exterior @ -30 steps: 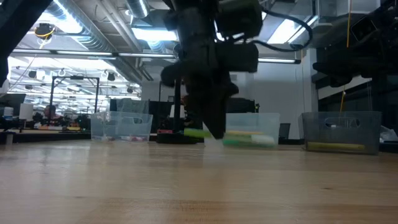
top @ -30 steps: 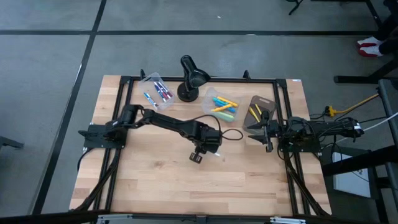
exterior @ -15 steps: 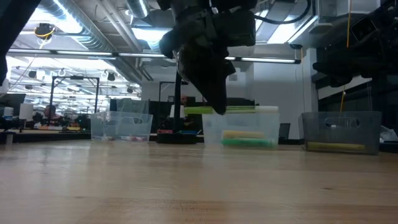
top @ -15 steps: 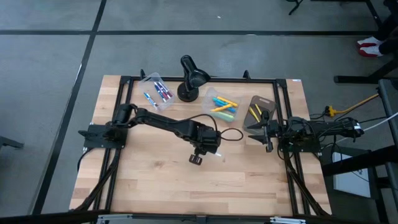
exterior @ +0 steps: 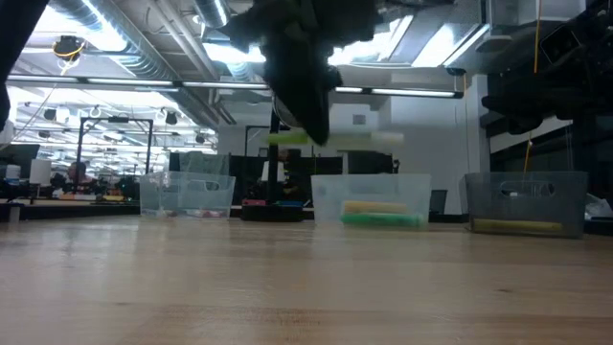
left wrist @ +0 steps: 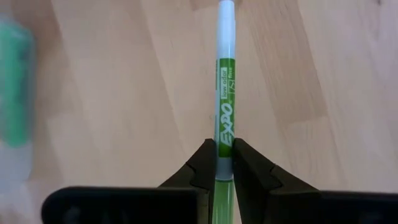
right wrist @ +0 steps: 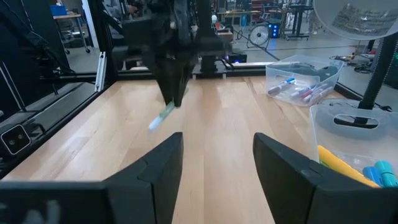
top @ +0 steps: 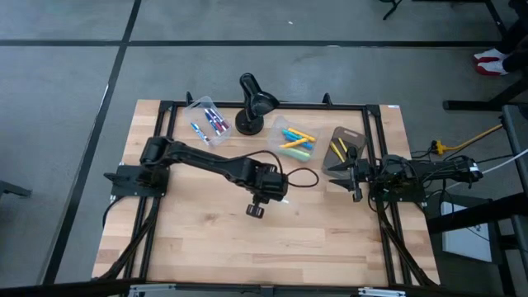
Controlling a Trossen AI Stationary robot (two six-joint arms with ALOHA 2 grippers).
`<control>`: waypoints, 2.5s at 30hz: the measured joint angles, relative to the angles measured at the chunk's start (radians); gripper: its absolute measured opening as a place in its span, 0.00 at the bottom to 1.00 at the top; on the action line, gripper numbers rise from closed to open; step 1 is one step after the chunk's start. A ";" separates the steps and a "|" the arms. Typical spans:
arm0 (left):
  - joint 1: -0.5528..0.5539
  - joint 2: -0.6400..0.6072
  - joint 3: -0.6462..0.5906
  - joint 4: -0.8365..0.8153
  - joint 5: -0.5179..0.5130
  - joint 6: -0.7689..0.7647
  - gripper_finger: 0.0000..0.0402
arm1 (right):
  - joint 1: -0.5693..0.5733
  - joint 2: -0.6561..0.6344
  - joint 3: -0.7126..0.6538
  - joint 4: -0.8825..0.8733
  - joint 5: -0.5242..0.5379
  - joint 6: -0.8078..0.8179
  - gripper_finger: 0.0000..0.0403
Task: Pick & Place Markers
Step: Put the green marker in the left transparent bin
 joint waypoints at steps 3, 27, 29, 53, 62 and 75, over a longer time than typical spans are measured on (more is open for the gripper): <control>-0.005 -0.034 0.000 -0.020 -0.028 -0.010 0.08 | 0.000 0.000 0.000 0.000 0.000 0.000 0.48; -0.003 -0.145 0.000 -0.314 -0.104 -0.120 0.08 | 0.000 0.000 0.000 0.000 0.000 0.000 0.48; 0.002 -0.145 0.000 -0.322 -0.105 -0.120 0.08 | 0.000 0.000 0.000 0.000 0.000 0.000 0.48; 0.105 -0.576 -0.448 -0.125 -0.305 -0.410 0.09 | 0.000 0.000 0.000 0.000 0.000 0.000 0.48; 0.202 -0.611 -0.540 -0.140 -0.340 -0.496 0.09 | 0.000 0.000 0.000 0.000 0.000 0.000 0.48; 0.392 -0.611 -0.541 -0.147 -0.342 -0.565 0.09 | 0.000 0.000 0.000 0.001 0.000 0.000 0.48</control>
